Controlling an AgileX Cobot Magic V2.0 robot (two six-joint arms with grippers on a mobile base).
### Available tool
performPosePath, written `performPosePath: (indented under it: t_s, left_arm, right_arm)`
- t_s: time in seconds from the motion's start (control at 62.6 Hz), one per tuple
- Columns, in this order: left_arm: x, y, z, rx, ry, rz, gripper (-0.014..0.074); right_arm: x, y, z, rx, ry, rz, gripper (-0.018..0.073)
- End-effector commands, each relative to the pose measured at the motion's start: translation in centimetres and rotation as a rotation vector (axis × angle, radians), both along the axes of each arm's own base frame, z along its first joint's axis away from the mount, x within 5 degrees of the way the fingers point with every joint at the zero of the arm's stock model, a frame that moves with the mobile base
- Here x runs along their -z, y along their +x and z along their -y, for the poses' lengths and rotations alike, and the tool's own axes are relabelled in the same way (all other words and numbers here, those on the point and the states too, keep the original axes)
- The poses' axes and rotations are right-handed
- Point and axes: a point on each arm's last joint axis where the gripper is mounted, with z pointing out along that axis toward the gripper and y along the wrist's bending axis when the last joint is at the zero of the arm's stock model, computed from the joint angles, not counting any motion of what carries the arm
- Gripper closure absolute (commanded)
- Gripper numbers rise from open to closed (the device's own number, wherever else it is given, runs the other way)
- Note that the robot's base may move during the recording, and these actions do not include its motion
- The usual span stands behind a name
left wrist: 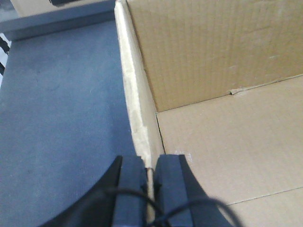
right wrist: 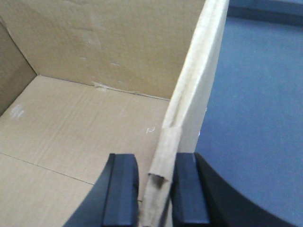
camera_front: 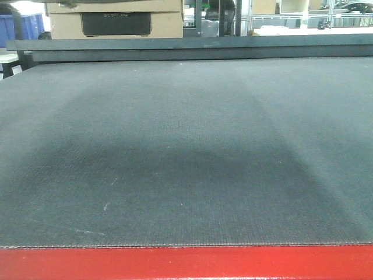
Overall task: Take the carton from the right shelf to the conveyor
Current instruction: 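Lower the carton onto the conveyor belt with both grippers, then open both grippers and pull them back from the carton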
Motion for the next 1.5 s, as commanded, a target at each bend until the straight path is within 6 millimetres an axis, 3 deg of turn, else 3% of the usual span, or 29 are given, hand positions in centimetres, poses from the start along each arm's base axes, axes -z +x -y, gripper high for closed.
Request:
performPosePath:
  t_s: [0.0,0.144,0.448,0.623,0.783,0.831,0.895,0.959,1.007,1.071,1.135,1.311,1.407,1.486]
  left_arm:
    - [-0.6,0.3,-0.2,-0.006,0.021,0.065,0.0614]
    - [0.8,1.9,0.7,-0.001,0.032,0.016,0.0614]
    - [8.7,8.3,3.9,0.010,0.125,-0.166,0.0614]
    - [12.3,10.4,3.9,0.004,0.101,-0.196,0.0614]
    - [14.2,11.4,3.2,0.004,0.071,-0.216,0.0612]
    - [14.5,11.6,2.9,-0.003,0.068,-0.223,0.0603]
    - [14.5,11.6,2.8,-0.006,0.068,-0.224,0.0556]
    - [14.5,11.7,2.6,-0.012,0.067,-0.225,0.0458]
    - [14.5,11.6,2.5,-0.014,0.064,-0.230,0.0330]
    - [14.5,11.4,2.6,-0.014,0.050,-0.243,0.0140]
    - [14.5,11.3,2.6,-0.016,0.040,-0.258,-0.0038]
    - [13.0,9.9,2.1,-0.026,0.010,-0.266,0.0064]
    - [11.1,8.5,1.5,-0.023,-0.003,-0.226,0.0080]
    - [9.2,6.9,0.9,-0.015,-0.004,-0.184,0.0134]
  right_arm:
    - [-1.2,-0.6,-0.2,-0.034,0.052,0.081,0.0627]
    - [-0.3,0.7,-0.7,-0.032,0.039,0.053,0.0627]
    - [6.6,8.8,-3.1,0.017,-0.102,-0.131,0.0627]
    - [10.8,12.8,-3.2,0.053,-0.141,-0.232,0.0627]
    - [13.4,14.9,-3.3,0.068,-0.161,-0.287,0.0622]
    - [13.9,15.2,-3.4,0.069,-0.165,-0.297,0.0582]
    - [14.2,15.4,-3.4,0.069,-0.167,-0.303,0.0483]
    - [14.2,15.4,-3.4,0.069,-0.167,-0.304,0.0323]
    - [14.1,15.3,-3.4,0.069,-0.166,-0.301,0.0144]
    - [13.8,15.1,-3.3,0.069,-0.166,-0.300,-0.0005]
    - [13.3,14.7,-3.2,0.069,-0.162,-0.290,-0.0012]
    - [10.1,12.5,-2.4,0.071,-0.133,-0.219,-0.0009]
    - [8.2,11.1,-1.8,0.074,-0.116,-0.173,0.0003]
    - [7.0,10.0,-1.1,0.084,-0.110,-0.155,0.0067]
